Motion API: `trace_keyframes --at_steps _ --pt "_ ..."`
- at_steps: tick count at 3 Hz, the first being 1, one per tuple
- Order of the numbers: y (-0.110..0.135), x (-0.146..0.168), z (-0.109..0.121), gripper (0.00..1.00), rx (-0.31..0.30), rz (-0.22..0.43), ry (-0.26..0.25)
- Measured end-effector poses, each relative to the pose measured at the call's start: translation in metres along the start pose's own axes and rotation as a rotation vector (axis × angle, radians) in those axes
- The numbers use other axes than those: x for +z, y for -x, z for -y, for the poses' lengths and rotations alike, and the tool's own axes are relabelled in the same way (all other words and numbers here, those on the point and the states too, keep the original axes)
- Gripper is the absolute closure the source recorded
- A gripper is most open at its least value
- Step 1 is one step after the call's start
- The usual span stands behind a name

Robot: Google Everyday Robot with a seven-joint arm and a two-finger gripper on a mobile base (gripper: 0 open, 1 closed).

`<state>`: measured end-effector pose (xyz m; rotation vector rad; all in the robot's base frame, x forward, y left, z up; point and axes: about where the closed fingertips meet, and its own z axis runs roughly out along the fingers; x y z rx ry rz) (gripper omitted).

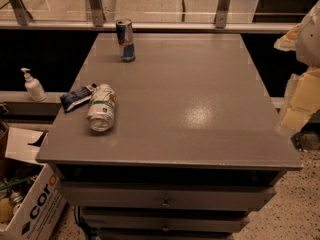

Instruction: Pick 7up can

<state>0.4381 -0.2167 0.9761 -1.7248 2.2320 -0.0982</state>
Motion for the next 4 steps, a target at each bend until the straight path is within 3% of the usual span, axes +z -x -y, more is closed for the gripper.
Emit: trace_keyframes --at_steps 1,2,3,4 --pt "0.000 0.000 0.000 0.00 0.000 0.000 0.000" --pt "0.014 0.002 -0.002 0.00 -0.067 0.037 -0.005" --pt "0.038 0.008 -0.006 0.00 -0.193 0.080 -0.008" --pt "0.069 0.024 -0.012 0.00 -0.363 0.082 0.006"
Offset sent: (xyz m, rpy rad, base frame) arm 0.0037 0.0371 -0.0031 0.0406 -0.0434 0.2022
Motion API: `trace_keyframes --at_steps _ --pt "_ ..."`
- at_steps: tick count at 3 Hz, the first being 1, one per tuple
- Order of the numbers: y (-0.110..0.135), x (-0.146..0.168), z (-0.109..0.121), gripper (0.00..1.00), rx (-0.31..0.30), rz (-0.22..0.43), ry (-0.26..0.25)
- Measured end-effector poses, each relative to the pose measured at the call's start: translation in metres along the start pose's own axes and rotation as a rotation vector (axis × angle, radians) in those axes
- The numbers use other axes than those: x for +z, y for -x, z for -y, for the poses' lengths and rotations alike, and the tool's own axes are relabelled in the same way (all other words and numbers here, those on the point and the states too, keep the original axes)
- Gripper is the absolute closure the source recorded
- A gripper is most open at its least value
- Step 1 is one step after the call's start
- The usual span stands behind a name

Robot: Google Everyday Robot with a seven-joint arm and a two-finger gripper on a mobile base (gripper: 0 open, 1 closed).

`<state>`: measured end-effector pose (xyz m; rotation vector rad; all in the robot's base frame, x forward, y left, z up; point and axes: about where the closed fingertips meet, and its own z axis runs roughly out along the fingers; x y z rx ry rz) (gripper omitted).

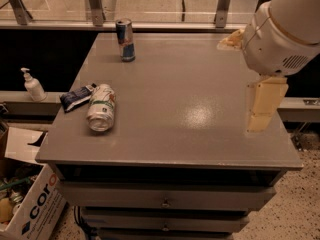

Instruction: Pick 7up can

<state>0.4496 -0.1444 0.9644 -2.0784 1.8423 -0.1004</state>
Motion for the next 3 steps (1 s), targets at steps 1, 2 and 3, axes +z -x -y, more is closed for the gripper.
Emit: trace_keyframes --at_steps 1,2,3 --pt "0.031 0.026 0.008 0.00 -0.149 0.001 0.030" --pt "0.062 0.049 0.012 0.00 -0.289 0.049 0.039" --pt "0.058 0.049 0.008 0.00 -0.294 0.054 0.034"
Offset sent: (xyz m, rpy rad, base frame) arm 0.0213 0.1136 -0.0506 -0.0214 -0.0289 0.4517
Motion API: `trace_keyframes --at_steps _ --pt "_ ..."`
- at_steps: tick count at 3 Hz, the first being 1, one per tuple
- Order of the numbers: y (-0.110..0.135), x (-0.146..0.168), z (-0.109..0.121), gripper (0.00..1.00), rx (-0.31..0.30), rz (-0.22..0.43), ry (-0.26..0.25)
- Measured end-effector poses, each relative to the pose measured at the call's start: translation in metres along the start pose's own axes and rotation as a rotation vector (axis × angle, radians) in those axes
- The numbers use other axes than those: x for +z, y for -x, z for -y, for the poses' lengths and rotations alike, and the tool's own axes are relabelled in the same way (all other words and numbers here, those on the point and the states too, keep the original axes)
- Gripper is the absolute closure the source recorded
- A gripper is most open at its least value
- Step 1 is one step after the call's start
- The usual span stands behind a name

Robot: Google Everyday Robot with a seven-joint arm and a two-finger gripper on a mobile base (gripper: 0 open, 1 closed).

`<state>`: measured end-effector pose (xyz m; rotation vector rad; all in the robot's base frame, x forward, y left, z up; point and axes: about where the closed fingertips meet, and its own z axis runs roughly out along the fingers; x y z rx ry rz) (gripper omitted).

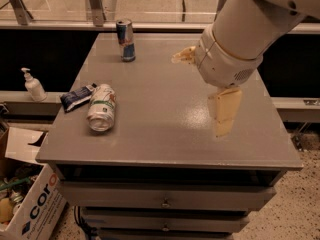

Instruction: Pick 7up can

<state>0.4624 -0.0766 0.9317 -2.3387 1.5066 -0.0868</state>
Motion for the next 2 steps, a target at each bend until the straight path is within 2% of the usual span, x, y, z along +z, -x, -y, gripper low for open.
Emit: trace_keyframes --at_steps 1,2 --pt "-0.007 0.005 0.016 0.00 -0.061 0.034 -0.029" --pt "-0.007 0.016 0.041 0.00 -0.165 0.049 -0.051"
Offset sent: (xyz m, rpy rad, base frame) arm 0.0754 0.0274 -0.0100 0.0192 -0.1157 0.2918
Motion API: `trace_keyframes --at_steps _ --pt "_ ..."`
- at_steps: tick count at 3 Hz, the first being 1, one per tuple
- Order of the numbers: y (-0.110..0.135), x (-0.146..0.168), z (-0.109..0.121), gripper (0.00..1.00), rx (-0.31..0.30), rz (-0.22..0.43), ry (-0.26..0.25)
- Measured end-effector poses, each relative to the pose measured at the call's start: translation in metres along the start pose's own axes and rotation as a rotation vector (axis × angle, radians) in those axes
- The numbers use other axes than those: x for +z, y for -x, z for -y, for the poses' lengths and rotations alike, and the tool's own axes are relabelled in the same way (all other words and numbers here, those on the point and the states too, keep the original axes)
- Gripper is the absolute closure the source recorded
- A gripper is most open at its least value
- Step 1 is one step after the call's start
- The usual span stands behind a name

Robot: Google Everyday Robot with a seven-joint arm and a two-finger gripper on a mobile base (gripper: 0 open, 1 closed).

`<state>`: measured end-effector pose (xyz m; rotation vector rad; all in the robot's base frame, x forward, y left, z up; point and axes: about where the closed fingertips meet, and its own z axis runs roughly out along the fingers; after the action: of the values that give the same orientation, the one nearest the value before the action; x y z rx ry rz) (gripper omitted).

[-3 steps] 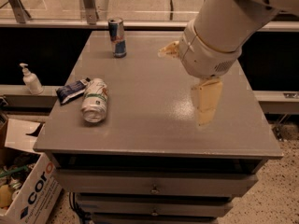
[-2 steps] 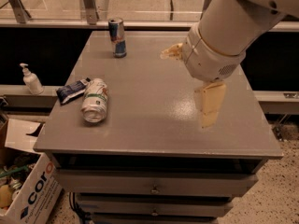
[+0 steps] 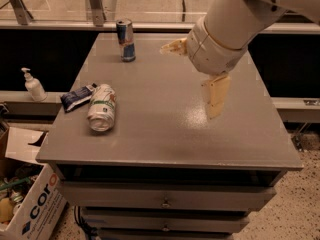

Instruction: Pick 7up can

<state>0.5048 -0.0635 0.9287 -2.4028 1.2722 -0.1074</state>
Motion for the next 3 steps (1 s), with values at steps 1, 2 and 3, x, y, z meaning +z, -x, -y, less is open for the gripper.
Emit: trace_keyframes --at_steps 1,2,3 --pt "-0.003 0.013 0.023 0.00 -0.093 0.010 0.002" --pt "-0.006 0.027 0.036 0.00 -0.148 0.039 0.008" --pt "-0.006 0.027 0.036 0.00 -0.148 0.039 0.008"
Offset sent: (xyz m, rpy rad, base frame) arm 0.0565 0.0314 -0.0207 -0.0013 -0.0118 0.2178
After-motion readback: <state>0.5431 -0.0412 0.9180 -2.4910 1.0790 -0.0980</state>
